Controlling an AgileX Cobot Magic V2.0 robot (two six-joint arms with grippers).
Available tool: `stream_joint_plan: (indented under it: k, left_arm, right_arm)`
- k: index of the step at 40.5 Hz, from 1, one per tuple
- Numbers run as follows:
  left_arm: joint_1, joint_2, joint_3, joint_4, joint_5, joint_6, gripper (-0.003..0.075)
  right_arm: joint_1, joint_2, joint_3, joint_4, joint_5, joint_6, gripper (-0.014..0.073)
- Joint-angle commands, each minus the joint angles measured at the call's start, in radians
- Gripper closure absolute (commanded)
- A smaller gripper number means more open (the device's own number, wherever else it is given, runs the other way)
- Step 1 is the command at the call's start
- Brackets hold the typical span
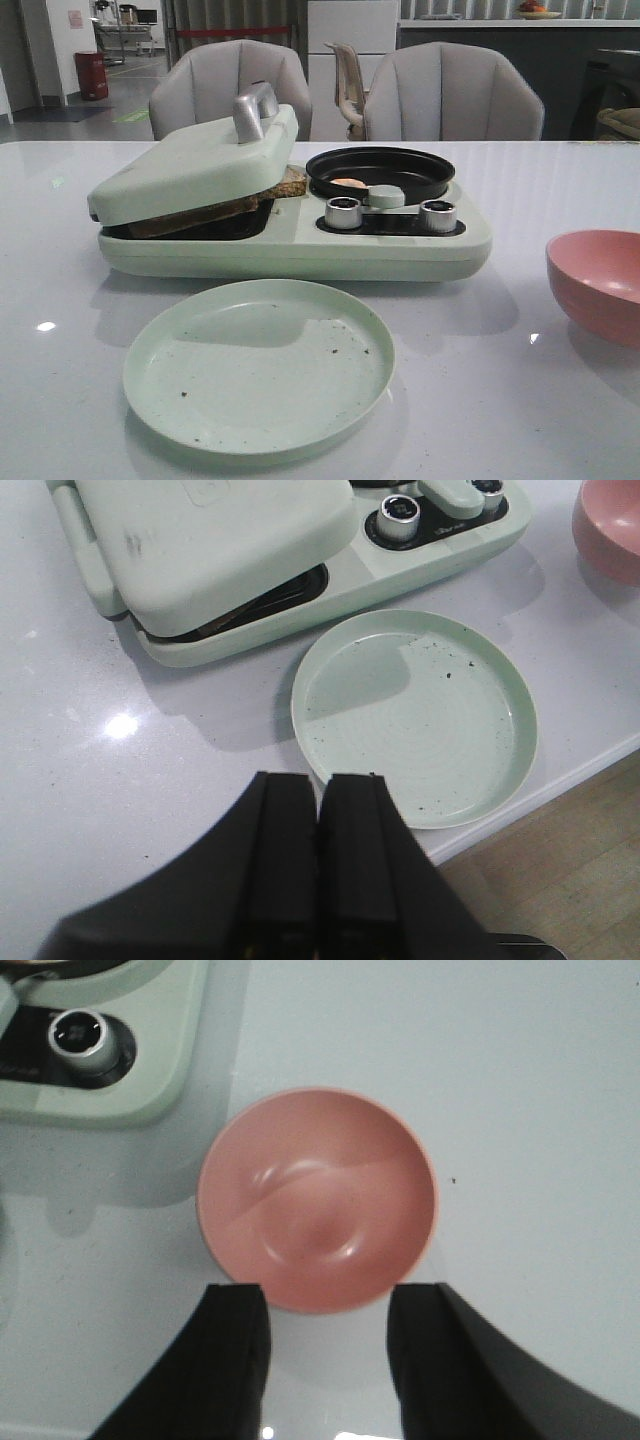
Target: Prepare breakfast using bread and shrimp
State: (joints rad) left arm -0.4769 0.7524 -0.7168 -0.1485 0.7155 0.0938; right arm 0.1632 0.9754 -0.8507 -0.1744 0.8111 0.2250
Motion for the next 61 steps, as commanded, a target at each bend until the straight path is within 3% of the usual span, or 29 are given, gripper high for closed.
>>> stream_joint_plan:
  k: [1, 12, 22, 30, 35, 39, 45, 61]
  left_arm:
    - [-0.008, -0.006, -0.032, -0.015, -0.068, -0.007, 0.0610]
    - [-0.008, -0.006, -0.032, -0.015, -0.068, -0.007, 0.0610]
    - [-0.008, -0.006, -0.032, 0.030, -0.055, -0.012, 0.0610]
    - [0.020, -0.006, -0.032, 0.182, -0.009, -0.167, 0.0610]
    - [0.037, -0.006, -0.032, 0.212, 0.004, -0.187, 0.0610]
    - [0.037, -0.006, -0.032, 0.212, 0.004, -0.187, 0.0610]
    - [0.037, -0.006, -0.032, 0.209, 0.005, -0.187, 0.0610]
    - [0.037, -0.006, -0.032, 0.207, 0.008, -0.187, 0.0610]
  right_arm:
    - [0.013, -0.117, 0.006, -0.017, 0.051, -0.015, 0.0183]
    - [0.014, -0.390, 0.137, 0.023, 0.141, -0.015, 0.0183]
    - [0.014, -0.495, 0.207, 0.116, 0.138, -0.088, 0.0183]
    - [0.014, -0.494, 0.209, 0.137, 0.135, -0.097, 0.0185]
    - [0.014, -0.494, 0.209, 0.137, 0.135, -0.097, 0.0271]
    - [0.014, -0.494, 0.209, 0.137, 0.129, -0.097, 0.0417]
    - [0.014, -0.494, 0.209, 0.136, 0.110, -0.097, 0.0564]
    - [0.014, -0.494, 0.209, 0.137, 0.112, -0.097, 0.0559]
